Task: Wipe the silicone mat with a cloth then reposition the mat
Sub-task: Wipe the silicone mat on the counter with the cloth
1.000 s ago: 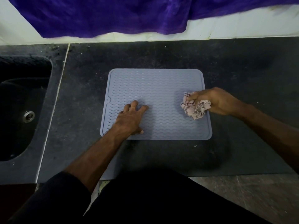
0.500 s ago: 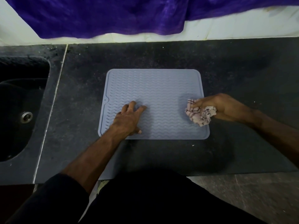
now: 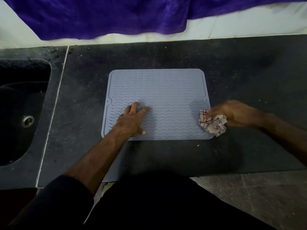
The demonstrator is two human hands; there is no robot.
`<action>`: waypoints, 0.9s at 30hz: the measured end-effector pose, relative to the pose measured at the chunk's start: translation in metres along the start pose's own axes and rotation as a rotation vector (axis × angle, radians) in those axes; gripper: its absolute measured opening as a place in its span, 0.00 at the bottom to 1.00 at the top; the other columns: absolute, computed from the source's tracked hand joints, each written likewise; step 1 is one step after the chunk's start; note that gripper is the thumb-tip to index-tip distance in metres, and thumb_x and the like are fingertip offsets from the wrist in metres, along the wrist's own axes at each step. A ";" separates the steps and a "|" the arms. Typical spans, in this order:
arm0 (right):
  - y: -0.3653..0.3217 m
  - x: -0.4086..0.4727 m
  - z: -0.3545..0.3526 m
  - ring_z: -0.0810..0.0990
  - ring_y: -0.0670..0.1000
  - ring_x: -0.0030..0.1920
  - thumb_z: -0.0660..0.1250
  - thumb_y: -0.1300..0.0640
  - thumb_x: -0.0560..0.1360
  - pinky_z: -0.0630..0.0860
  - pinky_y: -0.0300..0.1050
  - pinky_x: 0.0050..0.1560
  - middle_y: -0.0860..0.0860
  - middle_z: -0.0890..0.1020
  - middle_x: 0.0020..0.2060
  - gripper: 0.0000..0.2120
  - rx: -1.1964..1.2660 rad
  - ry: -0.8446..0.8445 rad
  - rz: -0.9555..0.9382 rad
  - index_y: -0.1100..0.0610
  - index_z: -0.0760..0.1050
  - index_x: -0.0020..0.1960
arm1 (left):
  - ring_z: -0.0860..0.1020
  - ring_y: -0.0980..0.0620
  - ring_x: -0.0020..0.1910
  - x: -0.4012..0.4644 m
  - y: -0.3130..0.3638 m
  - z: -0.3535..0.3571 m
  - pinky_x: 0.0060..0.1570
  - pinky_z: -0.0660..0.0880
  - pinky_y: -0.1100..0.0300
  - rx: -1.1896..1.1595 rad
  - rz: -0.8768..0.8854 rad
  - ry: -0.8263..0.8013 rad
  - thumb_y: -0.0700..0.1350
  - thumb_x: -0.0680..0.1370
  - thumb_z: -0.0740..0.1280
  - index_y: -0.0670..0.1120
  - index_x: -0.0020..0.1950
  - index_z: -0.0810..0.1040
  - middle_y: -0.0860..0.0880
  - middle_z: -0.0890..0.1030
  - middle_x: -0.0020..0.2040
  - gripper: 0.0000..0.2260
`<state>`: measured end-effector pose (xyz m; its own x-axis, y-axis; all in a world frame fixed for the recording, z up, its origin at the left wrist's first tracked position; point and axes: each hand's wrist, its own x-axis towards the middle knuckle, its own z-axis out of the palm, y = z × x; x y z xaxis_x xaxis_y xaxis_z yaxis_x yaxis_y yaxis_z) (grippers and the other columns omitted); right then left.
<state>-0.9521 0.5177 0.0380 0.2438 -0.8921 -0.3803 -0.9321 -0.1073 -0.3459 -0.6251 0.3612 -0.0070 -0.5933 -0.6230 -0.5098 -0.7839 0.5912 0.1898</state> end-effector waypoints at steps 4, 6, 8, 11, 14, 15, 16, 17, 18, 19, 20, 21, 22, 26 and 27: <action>-0.021 0.009 0.003 0.78 0.51 0.63 0.76 0.60 0.67 0.73 0.48 0.64 0.52 0.81 0.60 0.20 0.185 0.188 -0.062 0.54 0.80 0.58 | 0.48 0.42 0.76 0.001 0.000 -0.001 0.68 0.60 0.39 -0.010 0.001 0.001 0.50 0.69 0.76 0.59 0.77 0.50 0.47 0.44 0.78 0.45; -0.037 0.019 0.016 0.75 0.51 0.66 0.77 0.60 0.66 0.70 0.49 0.67 0.53 0.80 0.62 0.19 0.243 0.217 -0.126 0.55 0.81 0.57 | 0.47 0.42 0.76 0.001 0.000 0.000 0.68 0.60 0.39 -0.011 0.000 -0.001 0.50 0.69 0.76 0.59 0.77 0.50 0.47 0.44 0.78 0.45; -0.047 0.026 0.031 0.73 0.53 0.68 0.76 0.60 0.67 0.68 0.50 0.68 0.53 0.79 0.63 0.16 0.199 0.214 -0.174 0.56 0.82 0.55 | 0.47 0.42 0.76 0.001 -0.001 0.001 0.68 0.60 0.39 -0.011 0.000 -0.001 0.50 0.69 0.76 0.59 0.77 0.49 0.47 0.43 0.78 0.46; -0.048 0.021 0.049 0.67 0.51 0.69 0.74 0.59 0.71 0.67 0.52 0.68 0.50 0.78 0.64 0.14 0.067 0.185 -0.194 0.54 0.81 0.56 | 0.47 0.42 0.76 0.001 -0.001 0.002 0.68 0.60 0.39 -0.014 0.001 -0.003 0.50 0.69 0.76 0.59 0.78 0.49 0.47 0.43 0.78 0.46; -0.037 0.013 0.048 0.68 0.51 0.69 0.72 0.58 0.72 0.68 0.52 0.67 0.50 0.77 0.65 0.18 -0.040 0.172 -0.160 0.53 0.78 0.62 | 0.47 0.42 0.76 0.000 -0.003 0.003 0.69 0.60 0.39 -0.018 0.003 0.000 0.50 0.70 0.75 0.59 0.78 0.49 0.48 0.43 0.78 0.45; -0.036 0.013 0.044 0.70 0.51 0.70 0.72 0.57 0.72 0.68 0.49 0.68 0.49 0.77 0.66 0.20 -0.085 0.130 -0.125 0.52 0.76 0.64 | 0.47 0.42 0.76 0.000 -0.003 0.003 0.69 0.60 0.39 -0.016 0.004 0.002 0.50 0.70 0.75 0.59 0.78 0.49 0.48 0.43 0.78 0.45; -0.036 0.013 0.038 0.71 0.50 0.70 0.71 0.56 0.73 0.67 0.48 0.68 0.48 0.76 0.66 0.22 -0.128 0.072 -0.078 0.50 0.75 0.66 | 0.47 0.42 0.76 0.000 -0.003 0.003 0.69 0.60 0.39 -0.015 0.006 0.003 0.50 0.70 0.75 0.59 0.78 0.49 0.48 0.43 0.78 0.45; -0.037 0.015 0.031 0.71 0.50 0.69 0.71 0.55 0.72 0.69 0.47 0.69 0.47 0.76 0.67 0.23 -0.162 0.010 -0.035 0.49 0.74 0.67 | 0.46 0.42 0.76 0.000 -0.003 0.003 0.69 0.59 0.39 -0.017 0.009 0.003 0.50 0.70 0.75 0.59 0.78 0.49 0.47 0.43 0.78 0.45; -0.038 0.018 0.024 0.73 0.50 0.68 0.71 0.54 0.73 0.71 0.48 0.67 0.46 0.77 0.66 0.23 -0.187 -0.045 0.003 0.47 0.74 0.67 | 0.46 0.42 0.77 -0.001 -0.002 0.004 0.69 0.59 0.39 -0.019 0.011 0.000 0.50 0.70 0.75 0.58 0.78 0.48 0.47 0.43 0.78 0.45; -0.041 0.020 0.017 0.76 0.49 0.64 0.70 0.53 0.73 0.73 0.48 0.64 0.46 0.79 0.63 0.21 -0.210 -0.091 0.034 0.46 0.75 0.65 | 0.45 0.42 0.77 -0.001 -0.002 0.004 0.70 0.58 0.39 -0.024 0.012 -0.004 0.50 0.71 0.75 0.58 0.78 0.48 0.47 0.42 0.78 0.45; -0.044 0.022 0.009 0.79 0.49 0.59 0.68 0.51 0.74 0.76 0.47 0.60 0.47 0.81 0.59 0.17 -0.234 -0.129 0.060 0.46 0.77 0.62 | 0.44 0.43 0.77 -0.002 -0.003 0.004 0.70 0.57 0.39 -0.028 0.011 -0.009 0.50 0.71 0.74 0.58 0.78 0.47 0.47 0.42 0.79 0.45; -0.046 0.024 0.002 0.81 0.48 0.54 0.67 0.49 0.75 0.77 0.47 0.56 0.47 0.83 0.54 0.13 -0.251 -0.148 0.077 0.47 0.79 0.58 | 0.43 0.43 0.77 -0.003 -0.003 0.004 0.71 0.56 0.39 -0.030 0.011 -0.011 0.50 0.71 0.74 0.58 0.78 0.47 0.47 0.41 0.79 0.45; -0.048 0.024 -0.003 0.82 0.48 0.50 0.66 0.47 0.75 0.78 0.47 0.52 0.47 0.84 0.50 0.10 -0.246 -0.147 0.089 0.48 0.80 0.54 | 0.43 0.43 0.77 -0.003 -0.003 0.004 0.71 0.55 0.39 -0.029 0.011 -0.010 0.50 0.71 0.74 0.58 0.78 0.47 0.47 0.41 0.79 0.45; -0.056 0.024 -0.015 0.82 0.48 0.47 0.69 0.48 0.73 0.77 0.42 0.47 0.47 0.85 0.48 0.10 -0.078 -0.018 0.110 0.50 0.82 0.52 | 0.42 0.42 0.77 -0.002 -0.003 0.004 0.71 0.55 0.39 -0.017 0.015 -0.016 0.49 0.72 0.74 0.58 0.78 0.46 0.47 0.40 0.79 0.45; -0.059 0.026 -0.015 0.83 0.48 0.48 0.70 0.49 0.73 0.78 0.43 0.49 0.48 0.85 0.50 0.11 -0.043 0.022 0.102 0.50 0.82 0.54 | 0.42 0.42 0.77 -0.002 -0.003 0.005 0.71 0.55 0.38 -0.016 0.017 -0.019 0.49 0.72 0.74 0.58 0.78 0.46 0.47 0.40 0.79 0.45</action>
<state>-0.8946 0.4946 0.0615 0.1413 -0.9088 -0.3925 -0.9626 -0.0336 -0.2688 -0.6207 0.3628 -0.0110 -0.6027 -0.6032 -0.5224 -0.7769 0.5930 0.2116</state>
